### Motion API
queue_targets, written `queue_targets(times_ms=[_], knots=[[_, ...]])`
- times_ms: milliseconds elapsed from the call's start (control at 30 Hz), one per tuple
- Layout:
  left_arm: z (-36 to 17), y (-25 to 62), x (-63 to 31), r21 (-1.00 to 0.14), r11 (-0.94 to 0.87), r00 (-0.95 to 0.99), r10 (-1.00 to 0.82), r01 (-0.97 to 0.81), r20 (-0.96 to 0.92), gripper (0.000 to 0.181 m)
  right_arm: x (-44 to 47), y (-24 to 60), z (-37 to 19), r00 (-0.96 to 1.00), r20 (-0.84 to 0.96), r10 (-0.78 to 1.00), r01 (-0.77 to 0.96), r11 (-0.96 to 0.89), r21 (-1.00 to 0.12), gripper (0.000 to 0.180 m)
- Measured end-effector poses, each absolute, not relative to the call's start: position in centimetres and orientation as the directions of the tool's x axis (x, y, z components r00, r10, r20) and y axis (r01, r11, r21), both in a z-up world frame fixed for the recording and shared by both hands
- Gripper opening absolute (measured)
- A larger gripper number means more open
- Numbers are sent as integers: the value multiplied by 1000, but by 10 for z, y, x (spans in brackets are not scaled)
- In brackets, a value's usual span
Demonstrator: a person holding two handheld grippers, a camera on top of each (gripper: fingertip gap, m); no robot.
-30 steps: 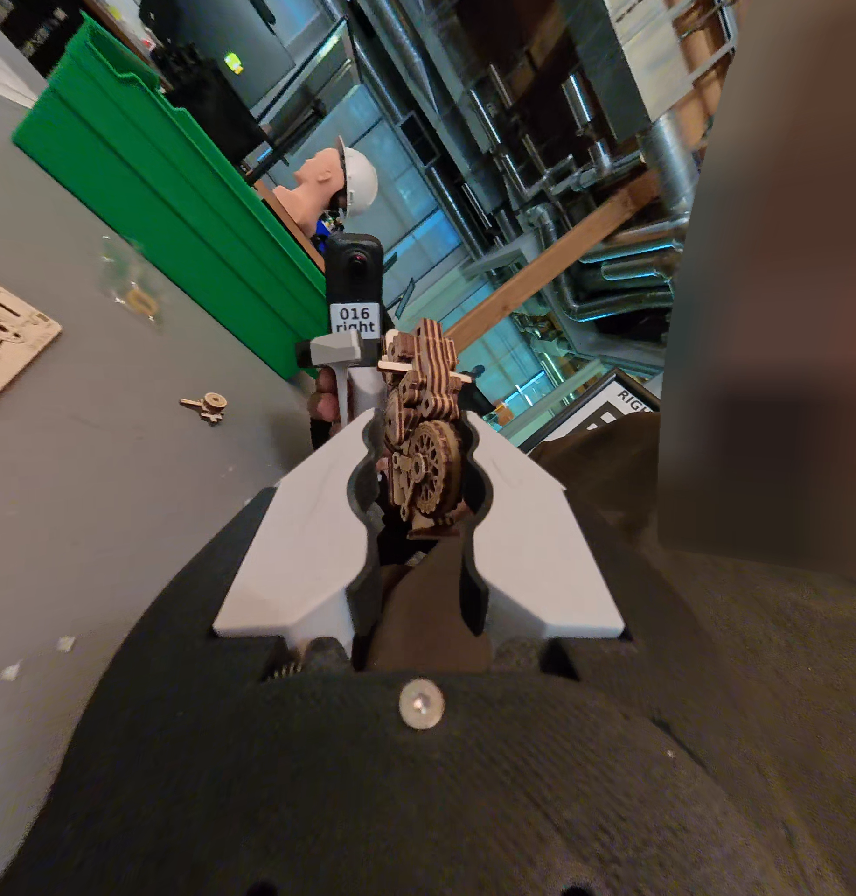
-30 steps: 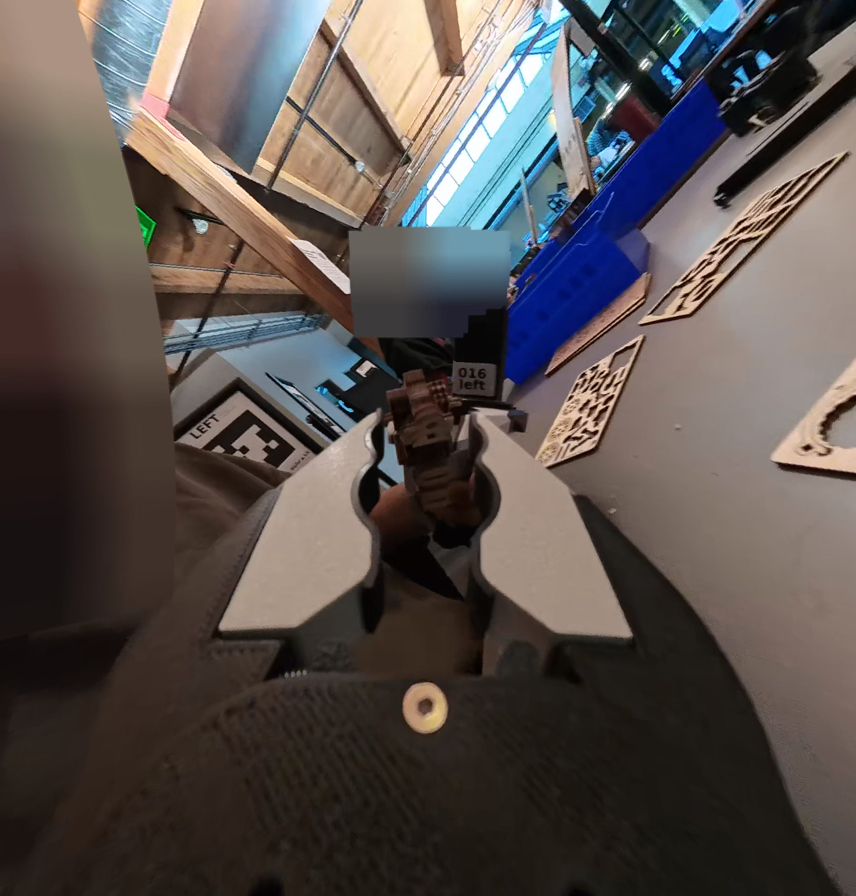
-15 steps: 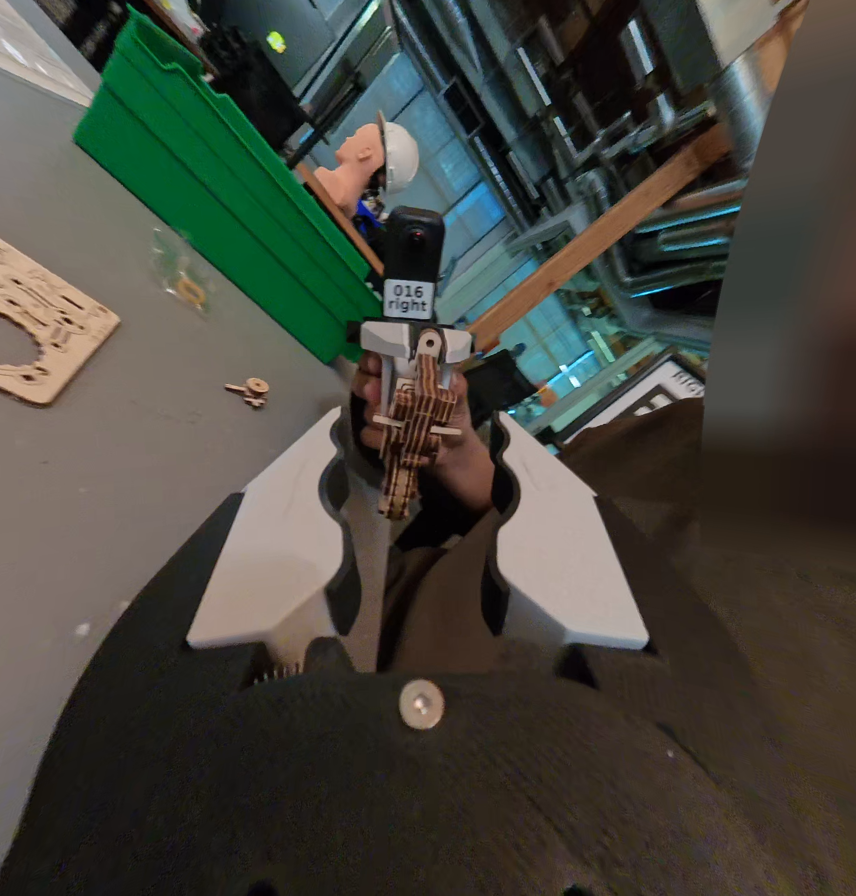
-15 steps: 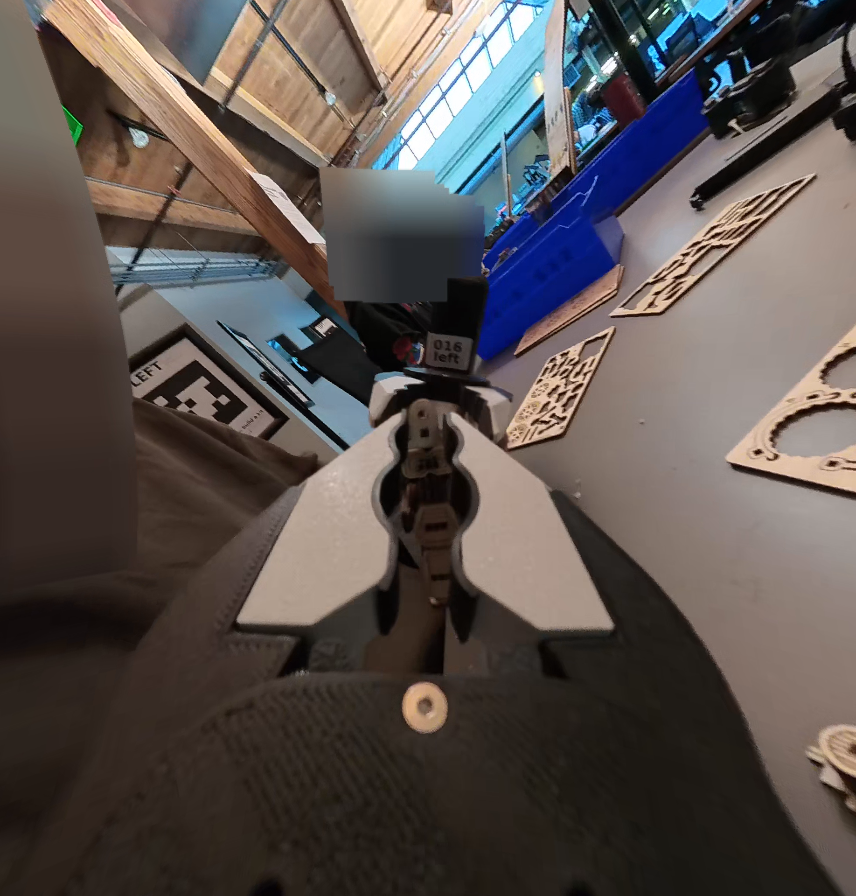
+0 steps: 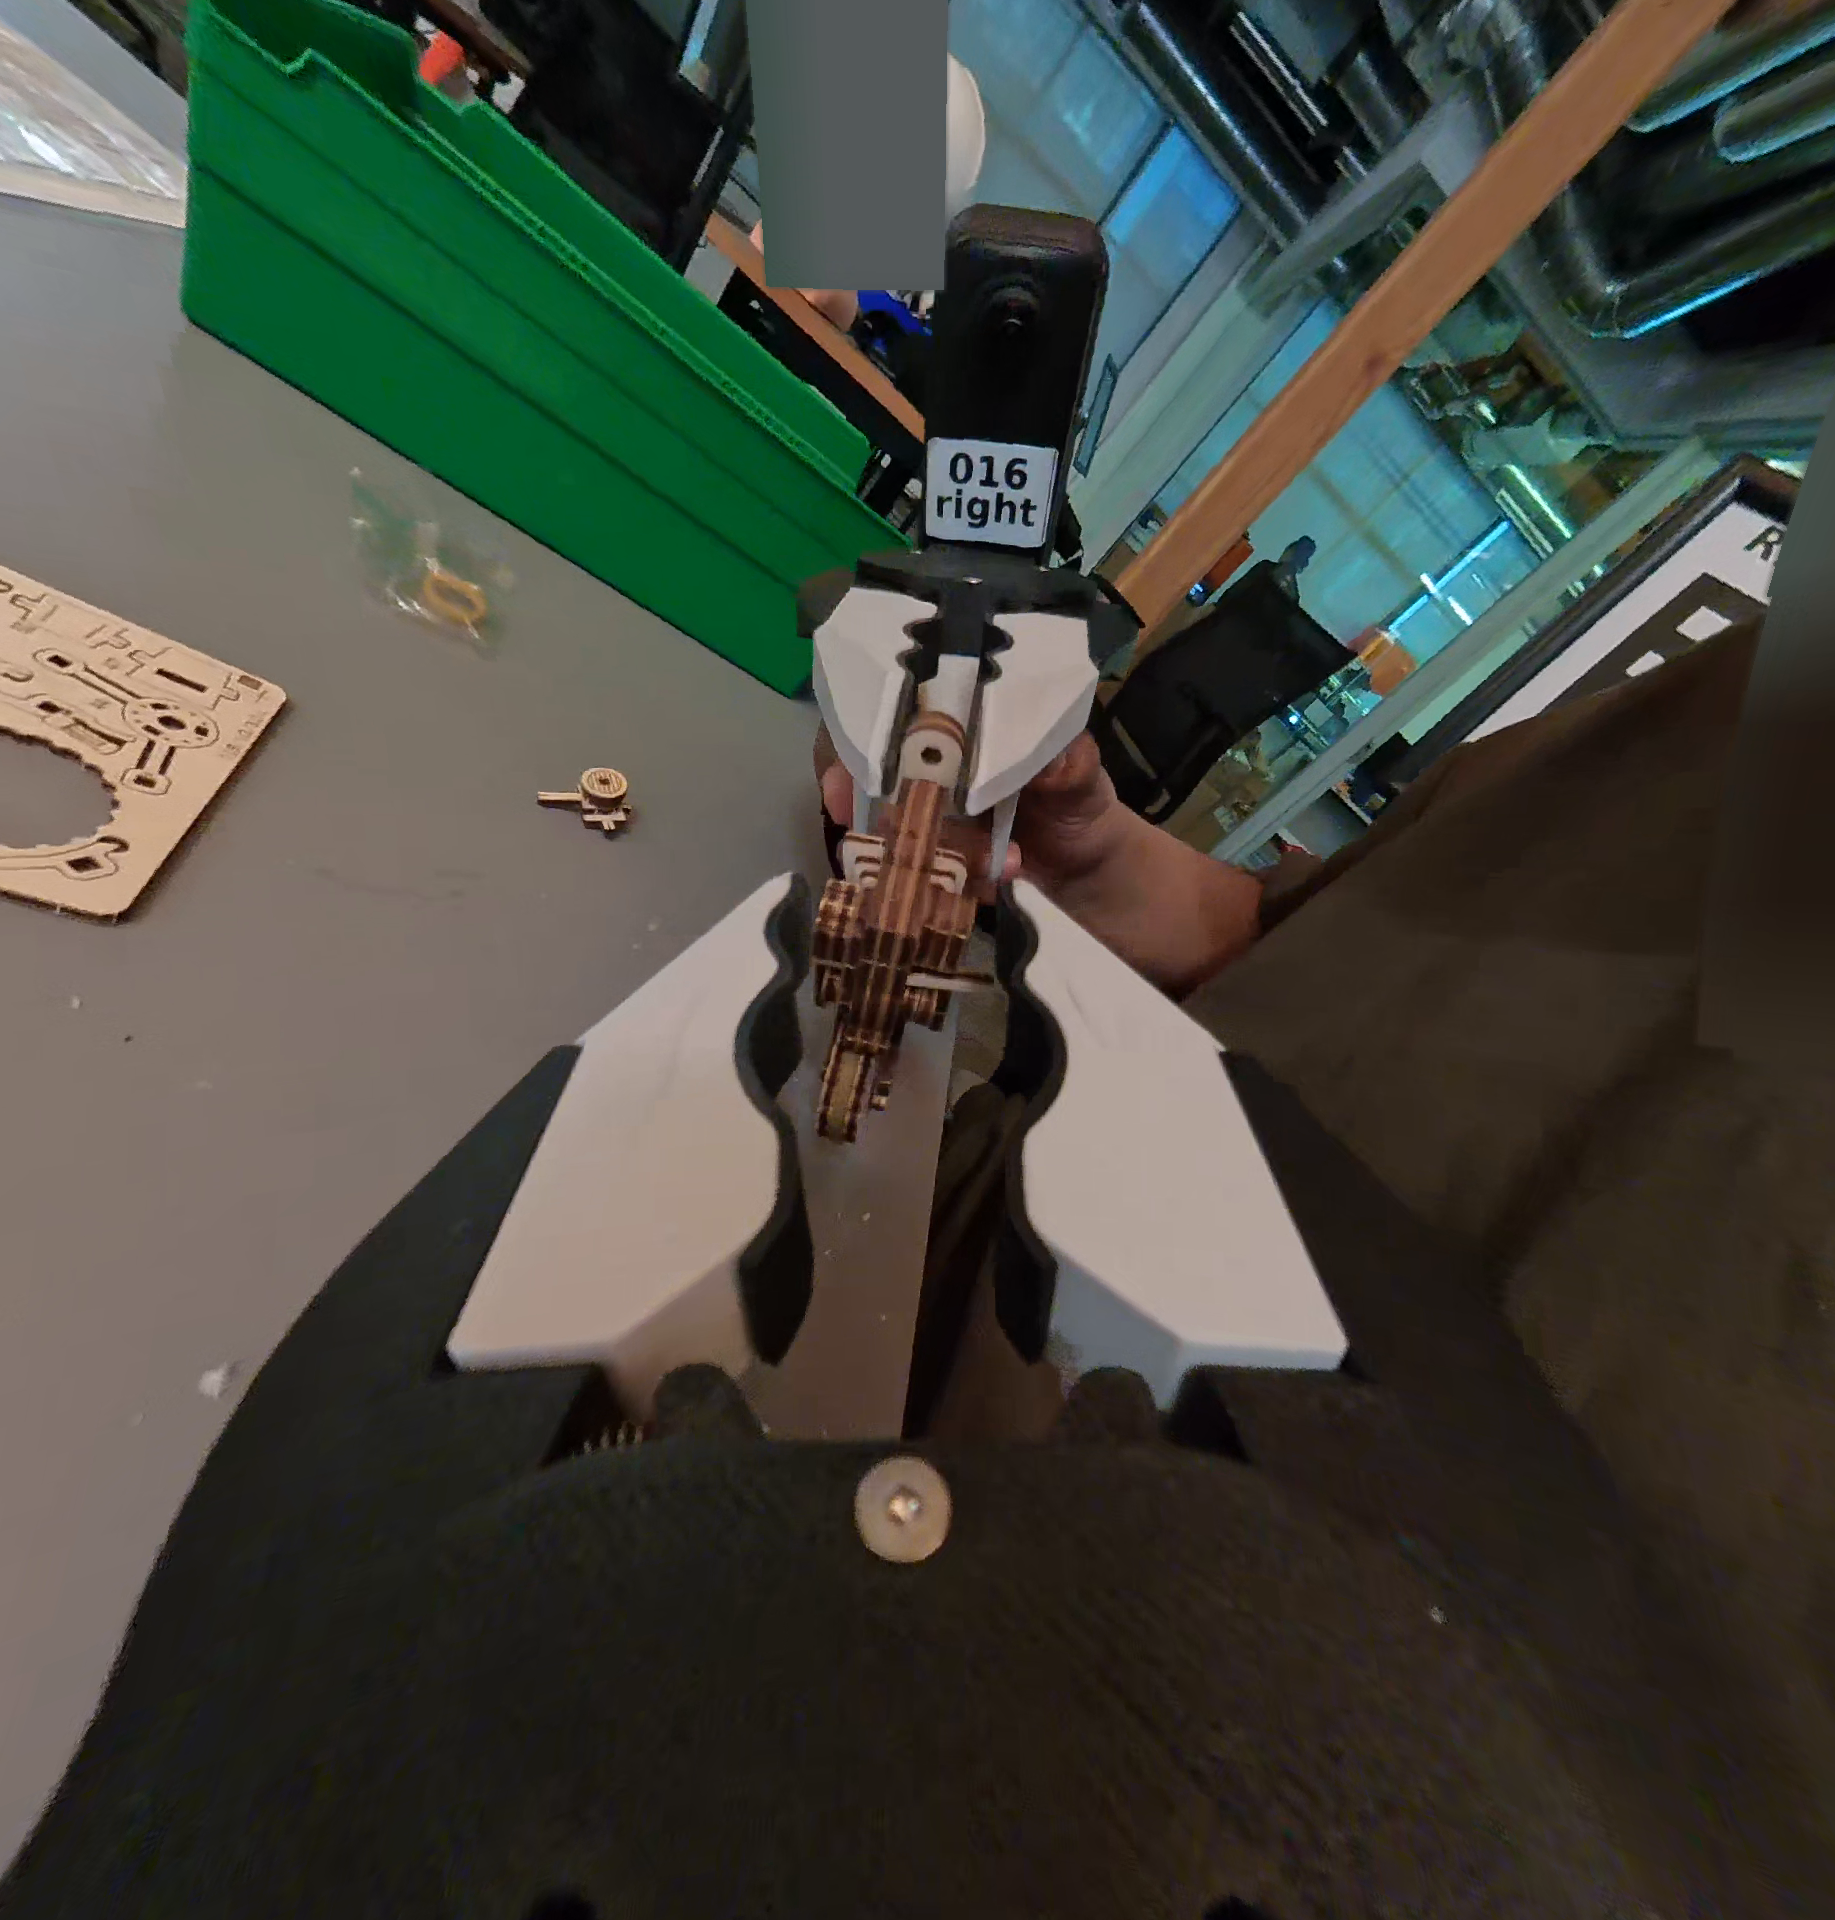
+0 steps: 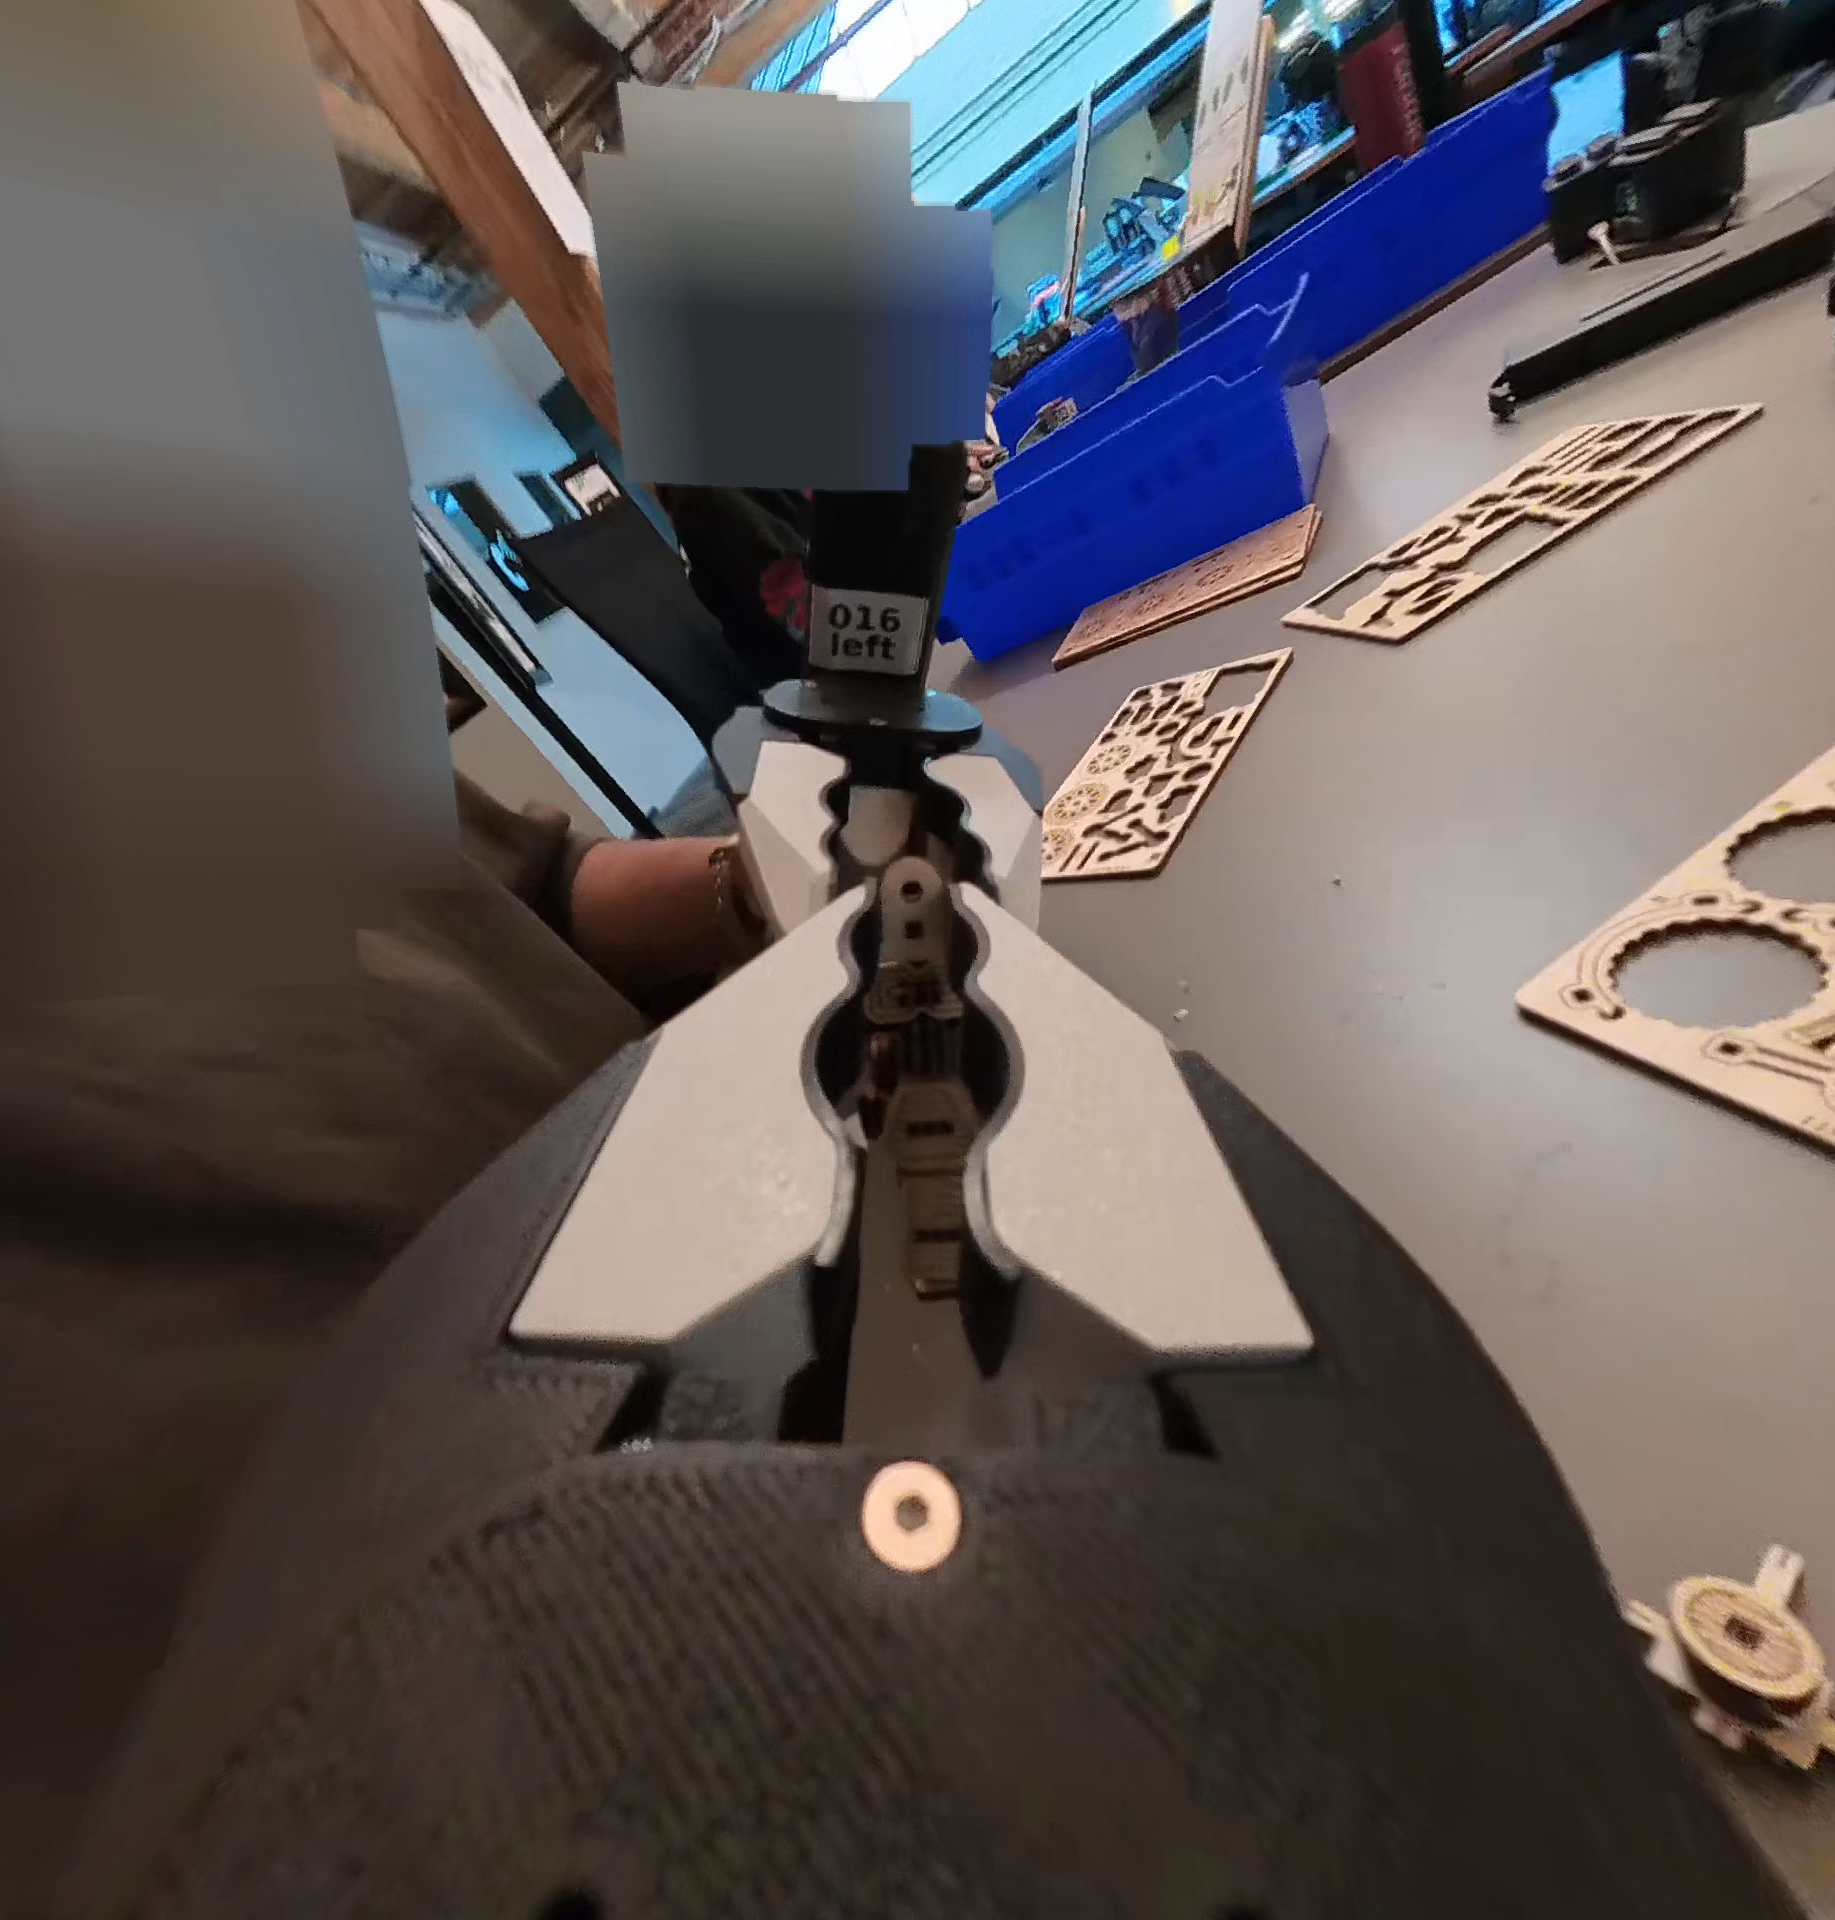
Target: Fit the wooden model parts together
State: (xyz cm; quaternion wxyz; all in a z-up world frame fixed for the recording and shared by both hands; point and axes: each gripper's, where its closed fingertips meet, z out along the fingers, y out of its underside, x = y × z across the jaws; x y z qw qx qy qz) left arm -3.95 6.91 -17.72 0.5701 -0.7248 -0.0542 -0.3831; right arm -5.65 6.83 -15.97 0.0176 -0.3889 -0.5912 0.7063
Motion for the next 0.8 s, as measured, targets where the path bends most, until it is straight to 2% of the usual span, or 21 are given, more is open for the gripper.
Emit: queue_targets(times_ms=[267, 367, 567, 800], knots=[[-176, 64, -37, -856, -311, 773, -378, 413, 509, 28, -51, 62, -158, -738, -457, 496, 392, -236, -889, 10], [-178, 64, -38, -888, -298, 813, -372, 352, 447, 28, -52, 65, -154, -734, -477, 484, 389, -276, -879, 23], [-185, 63, -40, -922, -296, 865, -359, 251, 350, 28, -54, 85, -149, -713, -453, 536, 354, -283, -891, 29], [-192, 63, -48, -925, -313, 886, -335, 216, 320, 27, -50, 95, -164, -697, -382, 606, 363, -160, -918, 25]])
